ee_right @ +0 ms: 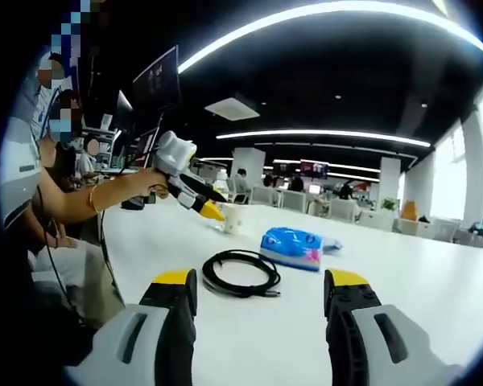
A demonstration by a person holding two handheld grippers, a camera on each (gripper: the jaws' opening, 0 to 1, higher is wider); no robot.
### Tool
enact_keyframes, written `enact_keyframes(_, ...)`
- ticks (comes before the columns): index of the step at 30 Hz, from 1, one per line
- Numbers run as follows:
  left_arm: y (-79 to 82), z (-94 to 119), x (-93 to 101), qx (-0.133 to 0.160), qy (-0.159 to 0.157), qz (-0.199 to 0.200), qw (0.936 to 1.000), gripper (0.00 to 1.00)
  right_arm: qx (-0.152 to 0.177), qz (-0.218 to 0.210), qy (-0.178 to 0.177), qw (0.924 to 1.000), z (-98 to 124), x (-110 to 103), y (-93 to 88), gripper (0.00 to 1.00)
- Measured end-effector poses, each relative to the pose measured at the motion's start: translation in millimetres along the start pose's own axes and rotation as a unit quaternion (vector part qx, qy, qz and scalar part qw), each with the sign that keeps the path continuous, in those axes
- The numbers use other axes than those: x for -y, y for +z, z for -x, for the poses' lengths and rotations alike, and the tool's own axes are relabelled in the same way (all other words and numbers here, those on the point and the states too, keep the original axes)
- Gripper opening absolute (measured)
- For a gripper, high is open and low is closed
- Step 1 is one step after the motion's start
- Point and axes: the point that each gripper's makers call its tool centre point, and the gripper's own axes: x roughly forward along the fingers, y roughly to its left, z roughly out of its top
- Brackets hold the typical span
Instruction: Arrange the tabletop items into an orderly group along one side of the table until the central work area is clear of visible clutter.
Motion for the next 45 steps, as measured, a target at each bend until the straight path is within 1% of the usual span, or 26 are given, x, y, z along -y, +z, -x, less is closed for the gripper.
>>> enact_keyframes(2,-1.8,-1.1,4.9,0.0,0.0,-0.004,1.0,0.55,-0.001,-0.004,0.004,1.0,-2.4,1.4,-1.6,0.56)
enact_keyframes(4,-3.1,-1.7,8.8,0.003,0.002,-0.009,1.0,0.55,-0.003,-0.007,0.002,1.0,-3.6,2.0,-3.0,0.56)
enact_keyframes(12,-2.8,-2.5,16.6,0.019,-0.003,0.019,0.9996,0.57,-0.012,-0.01,-0.01,0.9998,-6.8,9.8,-7.9,0.56)
enact_keyframes(15,1.3,2.6,18.9,0.041,0.002,0.03,0.9987,0.58,-0.02,-0.013,-0.014,0.9996,-9.3,13.6,-11.1,0.56)
enact_keyframes(18,5.1,5.4,21.0,0.057,0.01,0.04,0.9975,0.58,-0.023,-0.017,-0.019,0.9994,-12.0,17.2,-13.1,0.55)
enact_keyframes(22,8.0,5.3,22.7,0.07,0.012,0.051,0.9962,0.57,-0.014,-0.016,-0.029,0.9994,-14.9,22.5,-9.6,0.5)
enact_keyframes(25,7.8,3.6,22.8,0.071,0.014,0.056,0.9959,0.57,-0.01,-0.008,-0.033,0.9994,-16.7,25.4,-7.2,0.47)
enact_keyframes(27,8.6,2.4,24.1,0.074,0.013,0.061,0.9953,0.57,-0.003,0.018,-0.039,0.9991,-17.9,27.7,-3.3,0.43)
enact_keyframes(29,7.4,-0.8,28.2,0.071,0.014,0.049,0.9962,0.57,-0.011,0.029,-0.047,0.9984,-18.8,29.2,-5.1,0.39)
enact_keyframes(31,7.3,-2.6,29.8,0.072,0.017,0.047,0.9962,0.57,-0.014,0.038,-0.054,0.9977,-20.8,31.0,-6.1,0.37)
enact_keyframes(33,8.7,-3.4,31.1,0.076,0.015,0.052,0.9957,0.57,-0.018,0.038,-0.056,0.9975,-23.3,33.2,-7.3,0.37)
enact_keyframes(37,13.5,-7.1,32.9,0.084,0.015,0.059,0.9946,0.56,-0.029,0.02,-0.059,0.9976,-29.2,38.1,-9.3,0.36)
enact_keyframes(42,18.4,-12.0,33.7,0.089,0.014,0.065,0.9938,0.53,-0.023,0.014,-0.069,0.9972,-33.2,44.7,-4.5,0.35)
enact_keyframes(45,17.5,-16.0,34.4,0.089,0.012,0.071,0.9935,0.53,-0.025,0.011,-0.076,0.9967,-36.2,49.0,-3.7,0.36)
